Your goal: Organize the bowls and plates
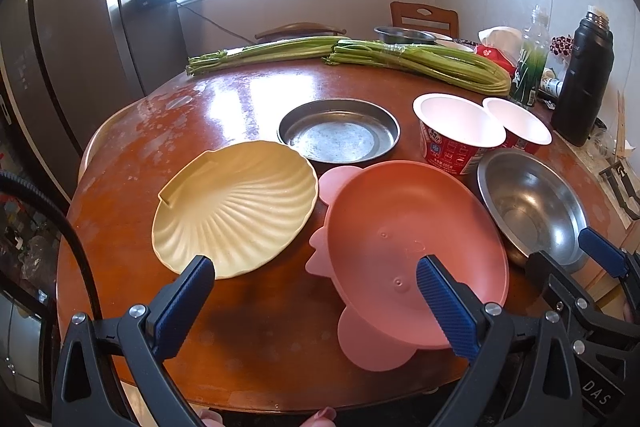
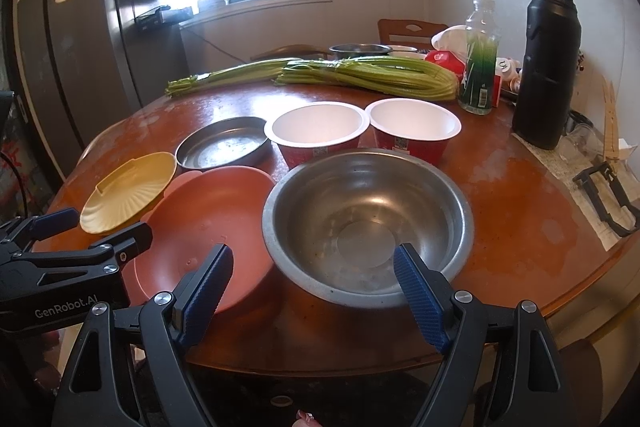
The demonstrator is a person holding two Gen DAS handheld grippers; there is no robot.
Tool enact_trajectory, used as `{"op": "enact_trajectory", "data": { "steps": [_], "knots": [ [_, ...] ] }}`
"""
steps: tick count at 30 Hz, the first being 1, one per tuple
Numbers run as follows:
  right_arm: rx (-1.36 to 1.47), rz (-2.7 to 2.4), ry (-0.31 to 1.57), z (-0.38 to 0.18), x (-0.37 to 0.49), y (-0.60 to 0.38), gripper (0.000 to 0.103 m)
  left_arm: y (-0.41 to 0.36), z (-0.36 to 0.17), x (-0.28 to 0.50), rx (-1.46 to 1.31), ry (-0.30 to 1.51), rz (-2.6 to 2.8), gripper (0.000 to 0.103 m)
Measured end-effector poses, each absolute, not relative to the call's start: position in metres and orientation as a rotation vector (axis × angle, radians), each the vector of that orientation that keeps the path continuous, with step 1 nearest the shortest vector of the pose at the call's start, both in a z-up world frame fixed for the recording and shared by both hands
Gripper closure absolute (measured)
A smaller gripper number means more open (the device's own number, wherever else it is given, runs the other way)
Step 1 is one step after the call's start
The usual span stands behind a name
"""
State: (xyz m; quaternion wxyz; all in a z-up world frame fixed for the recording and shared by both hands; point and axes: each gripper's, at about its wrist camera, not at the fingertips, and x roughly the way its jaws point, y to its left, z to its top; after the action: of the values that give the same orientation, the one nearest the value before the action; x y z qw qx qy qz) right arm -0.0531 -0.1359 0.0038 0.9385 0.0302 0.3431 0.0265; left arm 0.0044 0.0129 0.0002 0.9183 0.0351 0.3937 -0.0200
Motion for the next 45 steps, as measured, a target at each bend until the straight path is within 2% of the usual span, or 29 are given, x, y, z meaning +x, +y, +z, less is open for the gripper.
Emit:
{"op": "enact_trajectory", "data": {
  "steps": [31,39,45],
  "knots": [
    [0.041,0.097,0.673,0.013,-0.05,-0.128,0.02,0.024,0.002,0.004,0.051,0.801,-0.023,0.002],
    [-0.009,0.267,0.602,0.048,-0.028,-0.098,0.02,0.078,0.012,0.006,-0.053,0.784,0.077,0.001],
    [-0.026,0.435,0.669,0.058,0.008,-0.055,0.02,0.134,0.007,0.006,-0.156,0.805,0.165,0.001]
  ]
}}
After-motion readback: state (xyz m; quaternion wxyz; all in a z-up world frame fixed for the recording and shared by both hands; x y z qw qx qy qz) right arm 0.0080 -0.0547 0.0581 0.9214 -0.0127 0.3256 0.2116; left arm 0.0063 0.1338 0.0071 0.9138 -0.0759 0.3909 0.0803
